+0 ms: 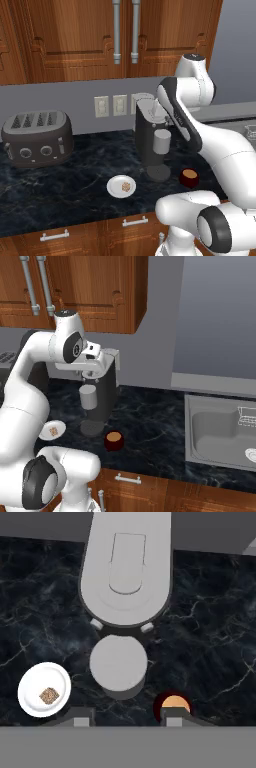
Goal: Take a sugar cube from the saucer and place it inside the coffee. Then, grab milk from the fridge and place it next to the coffee on the counter to sweeten the coffee.
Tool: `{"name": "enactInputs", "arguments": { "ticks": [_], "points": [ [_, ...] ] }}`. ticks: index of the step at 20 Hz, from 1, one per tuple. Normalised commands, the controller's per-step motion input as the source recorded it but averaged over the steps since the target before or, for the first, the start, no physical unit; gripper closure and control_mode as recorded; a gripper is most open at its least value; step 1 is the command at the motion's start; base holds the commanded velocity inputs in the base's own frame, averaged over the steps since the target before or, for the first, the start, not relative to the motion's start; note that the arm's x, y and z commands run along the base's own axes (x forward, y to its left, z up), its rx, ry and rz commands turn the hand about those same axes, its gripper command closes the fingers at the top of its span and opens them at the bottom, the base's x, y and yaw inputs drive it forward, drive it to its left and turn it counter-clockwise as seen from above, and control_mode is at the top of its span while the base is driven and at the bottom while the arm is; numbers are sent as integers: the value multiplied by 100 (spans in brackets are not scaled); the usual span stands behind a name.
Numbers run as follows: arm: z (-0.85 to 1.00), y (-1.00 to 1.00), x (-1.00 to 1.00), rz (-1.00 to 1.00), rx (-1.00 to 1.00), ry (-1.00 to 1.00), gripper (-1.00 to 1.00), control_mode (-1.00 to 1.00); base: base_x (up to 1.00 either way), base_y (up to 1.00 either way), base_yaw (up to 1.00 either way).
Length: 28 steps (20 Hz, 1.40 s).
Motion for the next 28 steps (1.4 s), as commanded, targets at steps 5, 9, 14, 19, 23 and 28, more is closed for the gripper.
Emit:
{"name": "enactInputs", "arguments": {
  "ticks": [5, 9, 14, 19, 23, 28],
  "points": [
    [0, 14, -14, 2, 0, -1, -100, -100, 0, 0, 0],
    [-42, 56, -47, 0, 0, 0, -100, -100, 0, 0, 0],
    [-87, 86, -28, 0, 0, 11, -100, -100, 0, 0, 0],
    [-94, 67, -17, 0, 0, 19, -100, -100, 0, 0, 0],
    [-94, 64, 0, -3, 0, 28, -100, -100, 0, 0, 0],
    [-71, 44, 10, -9, 0, 15, -100, -100, 0, 0, 0]
  ]
}}
